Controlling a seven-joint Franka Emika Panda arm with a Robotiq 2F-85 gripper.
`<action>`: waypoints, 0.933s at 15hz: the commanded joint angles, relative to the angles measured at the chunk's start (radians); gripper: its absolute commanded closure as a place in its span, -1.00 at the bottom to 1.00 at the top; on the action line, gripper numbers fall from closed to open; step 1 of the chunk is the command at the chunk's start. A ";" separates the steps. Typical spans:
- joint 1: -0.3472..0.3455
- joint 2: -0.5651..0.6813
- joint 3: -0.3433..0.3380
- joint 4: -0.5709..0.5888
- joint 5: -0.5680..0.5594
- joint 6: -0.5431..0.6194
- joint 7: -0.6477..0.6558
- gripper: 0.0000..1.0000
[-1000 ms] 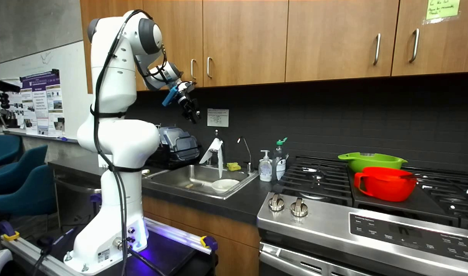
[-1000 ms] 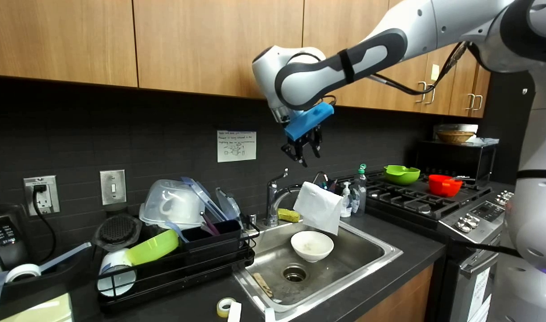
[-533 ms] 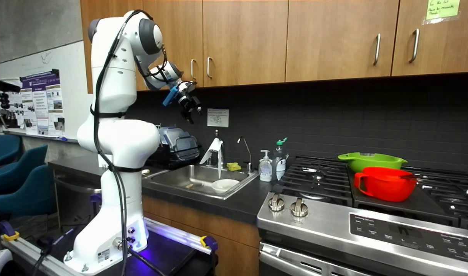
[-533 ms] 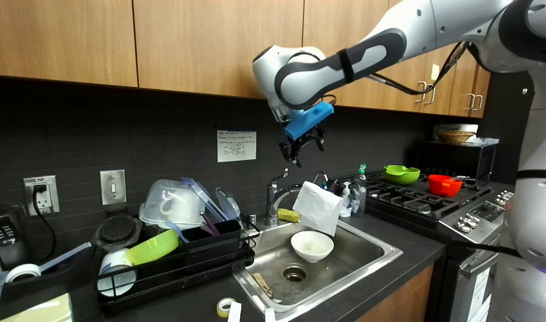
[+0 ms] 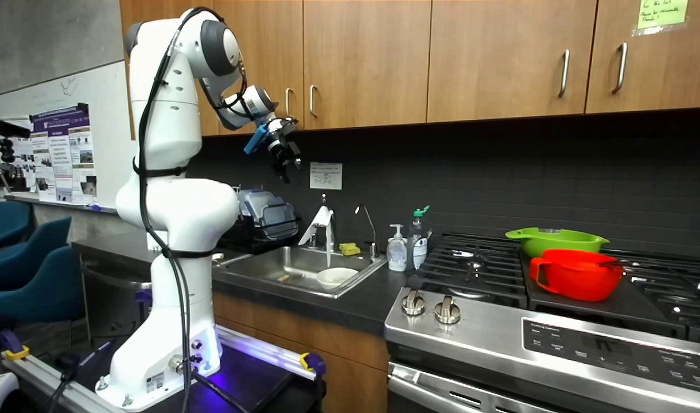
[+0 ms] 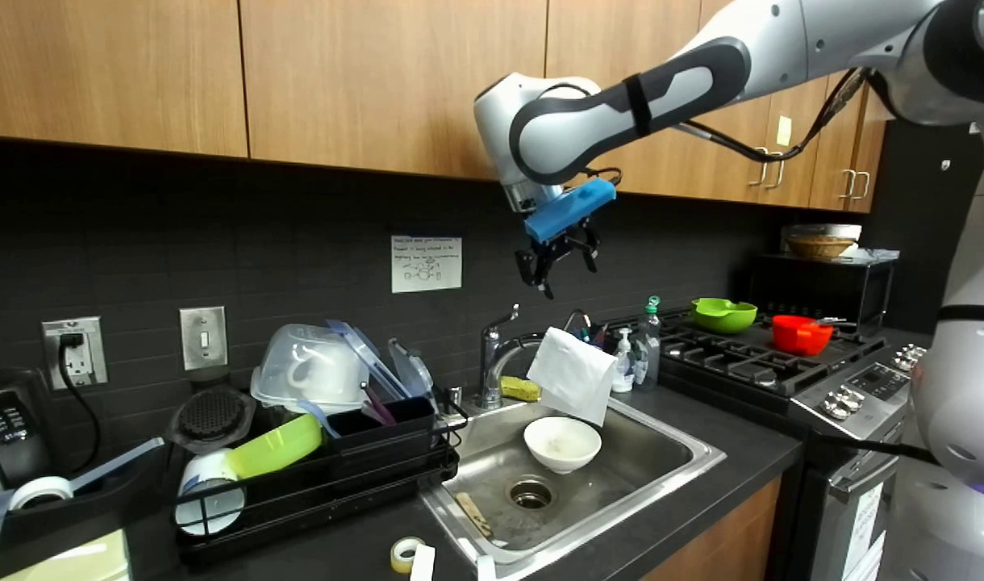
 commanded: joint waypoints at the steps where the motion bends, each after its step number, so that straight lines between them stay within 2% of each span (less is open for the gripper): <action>1: 0.001 -0.089 0.007 -0.096 0.048 0.011 0.027 -1.00; 6: 0.001 -0.188 0.020 -0.234 0.112 0.034 0.050 -1.00; 14: -0.043 -0.346 -0.030 -0.503 0.307 0.161 0.025 -1.00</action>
